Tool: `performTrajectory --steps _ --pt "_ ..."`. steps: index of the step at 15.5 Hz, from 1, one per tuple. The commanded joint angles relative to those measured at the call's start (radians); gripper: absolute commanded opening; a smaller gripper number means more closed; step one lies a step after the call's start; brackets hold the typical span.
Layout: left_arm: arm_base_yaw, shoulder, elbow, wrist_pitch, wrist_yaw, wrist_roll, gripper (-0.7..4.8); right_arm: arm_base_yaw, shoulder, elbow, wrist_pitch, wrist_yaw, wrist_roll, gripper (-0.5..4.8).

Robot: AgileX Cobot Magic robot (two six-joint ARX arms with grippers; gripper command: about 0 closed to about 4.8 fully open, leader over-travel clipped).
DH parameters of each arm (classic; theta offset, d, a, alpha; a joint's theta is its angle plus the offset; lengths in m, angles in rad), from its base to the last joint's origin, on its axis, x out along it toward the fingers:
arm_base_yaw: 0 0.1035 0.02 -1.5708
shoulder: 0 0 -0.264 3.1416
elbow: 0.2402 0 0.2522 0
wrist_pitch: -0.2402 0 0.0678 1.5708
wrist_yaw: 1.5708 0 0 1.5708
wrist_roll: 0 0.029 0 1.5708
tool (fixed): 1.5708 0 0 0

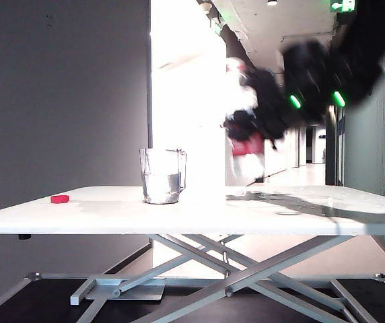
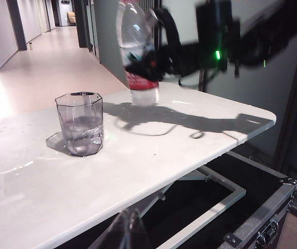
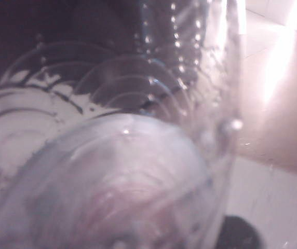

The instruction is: Pick up the mineral water bottle on the table and pour water into the mug until it's half full.

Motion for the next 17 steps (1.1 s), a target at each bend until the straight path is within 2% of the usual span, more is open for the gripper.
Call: performTrajectory --steps 1,7,8,9,11,13,14,17 --pt "0.0 0.001 0.002 0.007 0.005 -0.002 -0.05 -0.001 0.049 -0.004 0.175 -0.132 0.034 2.01" --pt "0.0 0.001 0.002 0.006 0.005 -0.002 -0.05 0.0 0.101 -0.003 0.209 -0.152 0.024 2.12" --pt "0.0 0.001 0.002 0.005 0.005 -0.002 -0.05 0.0 0.104 -0.003 0.199 -0.152 0.017 2.6" --pt "0.0 0.0 0.002 0.005 0.005 -0.002 -0.05 0.0 0.108 -0.003 0.195 -0.152 0.016 2.83" --pt "0.0 0.001 0.002 0.005 0.005 -0.002 -0.05 0.0 0.109 -0.003 0.196 -0.155 0.013 2.99" --pt "0.0 0.001 0.002 0.005 0.005 -0.002 -0.05 0.0 0.109 -0.003 0.195 -0.155 0.0 4.12" --pt "0.0 0.001 0.002 0.004 0.005 -0.002 -0.05 0.0 0.109 -0.003 0.195 -0.155 0.0 4.48" --pt "0.0 0.001 0.002 0.002 0.005 -0.002 -0.05 0.0 0.109 -0.003 0.19 -0.19 0.001 4.79"
